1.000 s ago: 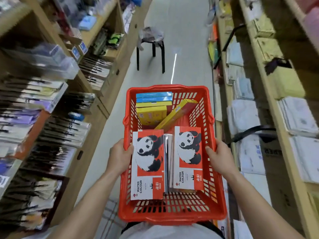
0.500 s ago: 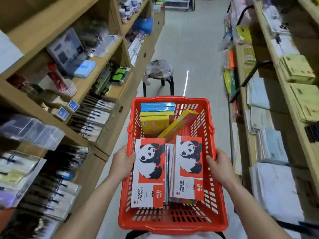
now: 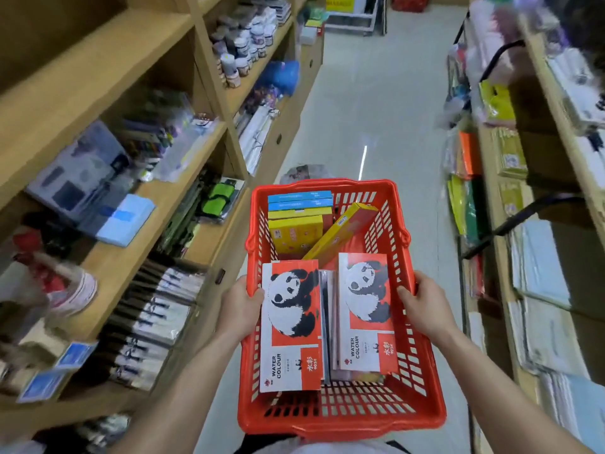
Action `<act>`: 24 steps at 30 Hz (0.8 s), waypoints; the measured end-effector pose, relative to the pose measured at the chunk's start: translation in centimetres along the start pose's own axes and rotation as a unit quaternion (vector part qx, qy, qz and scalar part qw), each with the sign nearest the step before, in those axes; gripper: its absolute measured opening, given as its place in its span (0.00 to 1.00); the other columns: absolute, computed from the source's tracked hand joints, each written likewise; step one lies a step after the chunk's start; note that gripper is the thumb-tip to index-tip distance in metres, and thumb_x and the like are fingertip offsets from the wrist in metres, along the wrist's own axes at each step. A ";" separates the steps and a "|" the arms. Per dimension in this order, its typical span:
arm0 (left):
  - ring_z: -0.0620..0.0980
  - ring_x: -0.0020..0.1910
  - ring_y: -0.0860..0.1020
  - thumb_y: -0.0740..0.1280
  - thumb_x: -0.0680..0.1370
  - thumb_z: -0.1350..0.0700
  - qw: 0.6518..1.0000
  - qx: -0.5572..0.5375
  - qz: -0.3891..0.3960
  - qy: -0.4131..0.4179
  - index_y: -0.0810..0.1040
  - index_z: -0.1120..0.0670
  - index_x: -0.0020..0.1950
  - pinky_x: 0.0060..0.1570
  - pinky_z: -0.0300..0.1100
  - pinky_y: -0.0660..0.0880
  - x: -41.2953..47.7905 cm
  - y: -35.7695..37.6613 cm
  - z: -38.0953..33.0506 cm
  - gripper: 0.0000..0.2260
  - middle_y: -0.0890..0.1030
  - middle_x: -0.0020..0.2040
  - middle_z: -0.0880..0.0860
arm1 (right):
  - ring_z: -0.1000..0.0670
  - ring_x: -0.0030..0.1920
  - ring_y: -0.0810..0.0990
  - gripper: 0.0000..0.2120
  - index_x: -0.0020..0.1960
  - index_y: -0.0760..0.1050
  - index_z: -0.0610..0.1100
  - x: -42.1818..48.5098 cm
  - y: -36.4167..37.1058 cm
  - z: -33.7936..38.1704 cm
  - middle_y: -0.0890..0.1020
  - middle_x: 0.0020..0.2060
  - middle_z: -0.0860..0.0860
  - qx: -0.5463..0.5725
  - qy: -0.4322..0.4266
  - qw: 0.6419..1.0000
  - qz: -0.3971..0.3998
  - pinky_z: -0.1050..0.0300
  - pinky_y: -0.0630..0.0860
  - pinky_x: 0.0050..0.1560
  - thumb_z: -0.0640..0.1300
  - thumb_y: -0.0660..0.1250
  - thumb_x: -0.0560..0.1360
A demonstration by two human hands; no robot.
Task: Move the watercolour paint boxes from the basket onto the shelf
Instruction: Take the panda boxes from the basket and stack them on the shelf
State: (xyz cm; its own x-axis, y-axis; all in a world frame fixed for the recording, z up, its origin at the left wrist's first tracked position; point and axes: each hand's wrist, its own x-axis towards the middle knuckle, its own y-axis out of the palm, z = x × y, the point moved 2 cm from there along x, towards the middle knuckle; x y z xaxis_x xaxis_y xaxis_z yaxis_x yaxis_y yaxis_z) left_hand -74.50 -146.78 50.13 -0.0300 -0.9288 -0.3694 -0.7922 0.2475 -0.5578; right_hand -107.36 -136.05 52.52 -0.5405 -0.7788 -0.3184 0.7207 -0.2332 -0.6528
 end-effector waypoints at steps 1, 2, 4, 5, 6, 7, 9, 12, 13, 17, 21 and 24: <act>0.46 0.38 0.84 0.65 0.82 0.55 1.000 0.006 -0.003 0.001 0.79 0.50 0.55 0.30 0.38 0.75 2.9 -0.1 -1.0 0.05 0.86 0.45 0.49 | 0.39 0.51 0.85 0.08 0.58 0.80 0.39 2.6 0.4 1.2 0.87 0.50 0.41 -0.001 0.005 1.000 -0.004 0.45 0.81 0.53 0.35 0.66 0.80; 0.46 0.38 0.84 0.65 0.82 0.55 1.000 0.015 -0.002 -0.002 0.79 0.49 0.55 0.30 0.38 0.75 5.7 -0.3 -2.1 0.05 0.86 0.44 0.48 | 0.38 0.51 0.85 0.08 0.58 0.80 0.39 5.0 0.7 2.4 0.87 0.50 0.41 0.000 0.012 1.000 -0.007 0.45 0.81 0.52 0.35 0.66 0.79; 0.47 0.40 0.84 0.65 0.82 0.55 1.000 0.015 0.007 -0.003 0.79 0.48 0.56 0.34 0.42 0.79 11.1 -0.5 -4.4 0.05 0.85 0.45 0.46 | 0.39 0.50 0.86 0.09 0.58 0.80 0.39 10.0 1.2 5.1 0.87 0.50 0.42 -0.005 0.013 1.000 -0.010 0.46 0.81 0.51 0.35 0.66 0.79; 0.49 0.41 0.85 0.65 0.82 0.56 1.000 0.008 0.013 -0.003 0.79 0.48 0.56 0.38 0.45 0.81 13.9 -0.6 -5.5 0.06 0.86 0.45 0.47 | 0.39 0.50 0.86 0.09 0.58 0.80 0.39 12.6 1.5 6.4 0.87 0.50 0.42 -0.004 0.014 1.000 -0.008 0.47 0.81 0.50 0.35 0.66 0.79; 0.51 0.42 0.84 0.65 0.81 0.57 1.000 0.008 0.014 -0.003 0.80 0.49 0.56 0.41 0.47 0.81 16.5 -0.6 -6.6 0.06 0.86 0.46 0.49 | 0.39 0.49 0.85 0.08 0.58 0.80 0.39 15.1 1.7 7.5 0.87 0.49 0.42 -0.001 0.017 1.000 -0.007 0.47 0.80 0.49 0.35 0.66 0.79; 0.52 0.43 0.84 0.66 0.81 0.58 1.000 0.014 0.009 0.002 0.81 0.51 0.55 0.41 0.45 0.79 19.1 -0.6 -7.8 0.06 0.86 0.47 0.50 | 0.40 0.48 0.85 0.08 0.57 0.80 0.39 17.6 1.9 8.6 0.87 0.47 0.43 0.001 0.018 1.000 -0.009 0.49 0.78 0.46 0.35 0.66 0.79; 0.53 0.43 0.82 0.66 0.80 0.59 1.000 0.026 0.000 0.008 0.82 0.52 0.56 0.38 0.40 0.74 24.1 -0.4 -10.0 0.07 0.84 0.46 0.50 | 0.41 0.45 0.83 0.08 0.55 0.81 0.40 22.5 2.5 10.6 0.85 0.43 0.46 -0.003 0.012 1.000 -0.009 0.53 0.72 0.43 0.34 0.66 0.78; 0.53 0.45 0.83 0.66 0.80 0.58 0.999 0.033 0.012 0.004 0.81 0.52 0.59 0.41 0.42 0.77 31.7 0.7 -12.5 0.09 0.85 0.48 0.50 | 0.43 0.45 0.82 0.08 0.55 0.81 0.40 30.2 3.6 12.5 0.84 0.43 0.47 -0.001 0.008 1.000 -0.006 0.54 0.71 0.44 0.34 0.66 0.78; 0.54 0.46 0.84 0.66 0.81 0.57 0.999 0.036 0.013 -0.001 0.81 0.53 0.59 0.44 0.45 0.79 34.1 1.2 -13.1 0.09 0.86 0.49 0.51 | 0.43 0.46 0.83 0.08 0.56 0.81 0.39 32.9 4.1 12.9 0.84 0.45 0.46 0.000 0.009 1.000 -0.003 0.53 0.72 0.45 0.34 0.66 0.79; 0.51 0.42 0.83 0.66 0.82 0.56 0.998 0.057 -0.004 -0.019 0.81 0.52 0.58 0.34 0.39 0.74 43.8 4.1 -15.0 0.07 0.85 0.46 0.51 | 0.38 0.50 0.85 0.09 0.57 0.79 0.38 43.7 6.3 13.8 0.86 0.50 0.42 0.002 0.018 1.000 0.014 0.45 0.80 0.52 0.36 0.65 0.79; 0.49 0.41 0.82 0.65 0.82 0.56 0.998 0.059 0.008 -0.035 0.79 0.52 0.61 0.35 0.39 0.75 52.6 7.2 -16.1 0.08 0.85 0.49 0.51 | 0.37 0.50 0.84 0.08 0.57 0.79 0.38 53.0 9.0 13.7 0.85 0.47 0.44 -0.005 0.029 0.999 0.016 0.53 0.73 0.46 0.36 0.65 0.80; 0.43 0.39 0.83 0.65 0.83 0.56 0.998 0.053 0.015 -0.041 0.77 0.51 0.62 0.32 0.34 0.74 58.3 9.2 -16.3 0.08 0.85 0.48 0.49 | 0.37 0.51 0.84 0.08 0.57 0.79 0.37 58.6 11.0 13.3 0.86 0.51 0.40 -0.005 0.045 0.999 0.015 0.54 0.71 0.46 0.36 0.66 0.80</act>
State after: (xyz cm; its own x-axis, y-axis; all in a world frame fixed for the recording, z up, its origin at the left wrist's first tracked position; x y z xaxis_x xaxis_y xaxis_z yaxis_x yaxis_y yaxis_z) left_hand -93.46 -203.09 35.55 0.0000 -0.8959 -0.4442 -0.7231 0.3068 -0.6188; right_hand -125.32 -192.05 35.80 -0.5556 -0.7299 -0.3983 0.7333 -0.2042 -0.6485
